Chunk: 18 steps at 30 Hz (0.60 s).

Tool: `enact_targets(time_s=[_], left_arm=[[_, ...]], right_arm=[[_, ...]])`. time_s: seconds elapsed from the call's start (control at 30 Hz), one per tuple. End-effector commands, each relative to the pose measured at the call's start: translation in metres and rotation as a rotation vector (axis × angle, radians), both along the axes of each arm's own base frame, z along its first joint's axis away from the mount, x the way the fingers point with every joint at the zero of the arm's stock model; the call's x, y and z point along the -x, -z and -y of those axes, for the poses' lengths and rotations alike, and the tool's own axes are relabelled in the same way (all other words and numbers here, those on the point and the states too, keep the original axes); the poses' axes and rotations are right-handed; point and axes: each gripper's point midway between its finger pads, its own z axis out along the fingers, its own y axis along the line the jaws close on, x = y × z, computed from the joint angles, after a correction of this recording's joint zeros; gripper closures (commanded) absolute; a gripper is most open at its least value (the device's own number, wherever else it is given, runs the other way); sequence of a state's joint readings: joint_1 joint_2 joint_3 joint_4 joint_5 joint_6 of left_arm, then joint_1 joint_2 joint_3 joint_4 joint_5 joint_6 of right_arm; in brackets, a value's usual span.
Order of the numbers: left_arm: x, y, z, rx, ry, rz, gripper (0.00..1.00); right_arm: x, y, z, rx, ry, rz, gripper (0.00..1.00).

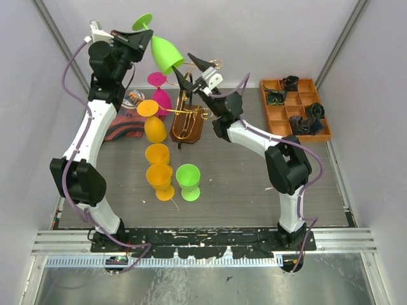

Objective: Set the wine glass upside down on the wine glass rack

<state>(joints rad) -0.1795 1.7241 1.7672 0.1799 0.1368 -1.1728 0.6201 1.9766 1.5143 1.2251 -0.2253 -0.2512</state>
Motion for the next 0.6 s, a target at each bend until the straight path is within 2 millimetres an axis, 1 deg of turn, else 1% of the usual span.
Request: enact_targets(time_s=[0.0,0.07,0.13,0.2,0.3,0.43,0.57], left_arm=[[0.002,-0.036,-0.022,-0.099,-0.046,0.192,1.00],[-0.001,-0.041,-0.032,-0.191,-0.079,0.260,1.00],[-0.005,-0.043,-0.043,-0.296,-0.096,0.326,1.00],[-0.010,-0.039,-0.049,-0.389,-0.074,0.405,1.00],[-0.019,-0.030,-0.061,-0.454,-0.038,0.506,1.00],[-0.037,-0.003,-0.078,-0.520,-0.029,0.592,1.00],[-0.049,0.032,-0.078,-0.653,-0.018,0.665,1.00]], right_arm=[[0.027,-0.055,0.031,-0.091,0.045,0.098,0.26],[0.026,-0.053,0.039,-0.094,0.079,0.088,0.17],[0.023,-0.049,0.047,-0.093,0.115,0.069,0.09],[0.019,-0.047,0.055,-0.082,0.153,0.052,0.05],[0.013,-0.043,0.068,-0.062,0.194,0.029,0.01],[0.007,-0.036,0.088,-0.030,0.239,0.004,0.00],[0.004,-0.028,0.106,0.009,0.296,-0.018,0.00]])
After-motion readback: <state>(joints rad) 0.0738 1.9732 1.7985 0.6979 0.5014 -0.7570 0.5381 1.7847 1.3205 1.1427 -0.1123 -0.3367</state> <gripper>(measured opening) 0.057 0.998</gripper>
